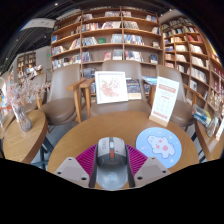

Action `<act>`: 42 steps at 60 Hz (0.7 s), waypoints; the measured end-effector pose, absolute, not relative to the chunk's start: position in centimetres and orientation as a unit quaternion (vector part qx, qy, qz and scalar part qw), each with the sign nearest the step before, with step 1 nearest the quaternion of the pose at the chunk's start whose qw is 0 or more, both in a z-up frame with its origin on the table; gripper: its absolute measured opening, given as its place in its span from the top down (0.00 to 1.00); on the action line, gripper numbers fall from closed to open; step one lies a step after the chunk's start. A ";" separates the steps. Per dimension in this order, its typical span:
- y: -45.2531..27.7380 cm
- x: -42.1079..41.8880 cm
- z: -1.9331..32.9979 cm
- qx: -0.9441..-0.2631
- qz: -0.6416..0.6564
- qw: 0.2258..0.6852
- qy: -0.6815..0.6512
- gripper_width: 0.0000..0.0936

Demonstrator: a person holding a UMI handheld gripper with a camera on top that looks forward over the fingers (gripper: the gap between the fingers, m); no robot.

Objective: Arrange mouse

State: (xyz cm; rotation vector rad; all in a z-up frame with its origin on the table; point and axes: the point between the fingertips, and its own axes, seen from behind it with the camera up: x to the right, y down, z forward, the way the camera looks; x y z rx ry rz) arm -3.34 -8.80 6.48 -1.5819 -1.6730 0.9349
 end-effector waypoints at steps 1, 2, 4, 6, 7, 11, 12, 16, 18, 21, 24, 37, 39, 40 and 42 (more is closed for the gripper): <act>-8.0 -3.8 7.0 -0.603 0.357 0.325 -0.635 0.53; -7.1 -4.2 7.5 -0.602 0.359 0.328 -0.633 0.52; -5.2 -5.2 8.4 -0.600 0.359 0.338 -0.630 0.52; -2.9 -6.2 8.9 -0.597 0.352 0.353 -0.628 0.53; -1.6 -6.7 9.0 -0.597 0.347 0.361 -0.627 0.52; 2.6 -8.7 8.7 -0.602 0.333 0.377 -0.621 0.52; 3.5 -9.1 8.4 -0.605 0.329 0.377 -0.619 0.52; 6.4 -10.2 6.5 -0.615 0.321 0.368 -0.619 0.53; 7.2 -10.7 5.5 -0.618 0.319 0.361 -0.622 0.53; 8.3 -11.1 3.6 -0.623 0.315 0.350 -0.624 0.52; 9.1 -11.4 2.2 -0.629 0.314 0.340 -0.624 0.52; 9.7 -11.6 -0.9 -0.627 0.313 0.335 -0.630 0.44; 9.8 -11.6 -0.8 -0.625 0.313 0.342 -0.628 0.39; 10.0 -11.7 -0.6 -0.625 0.311 0.347 -0.626 0.34; 10.4 -11.8 -0.2 -0.626 0.308 0.359 -0.620 0.22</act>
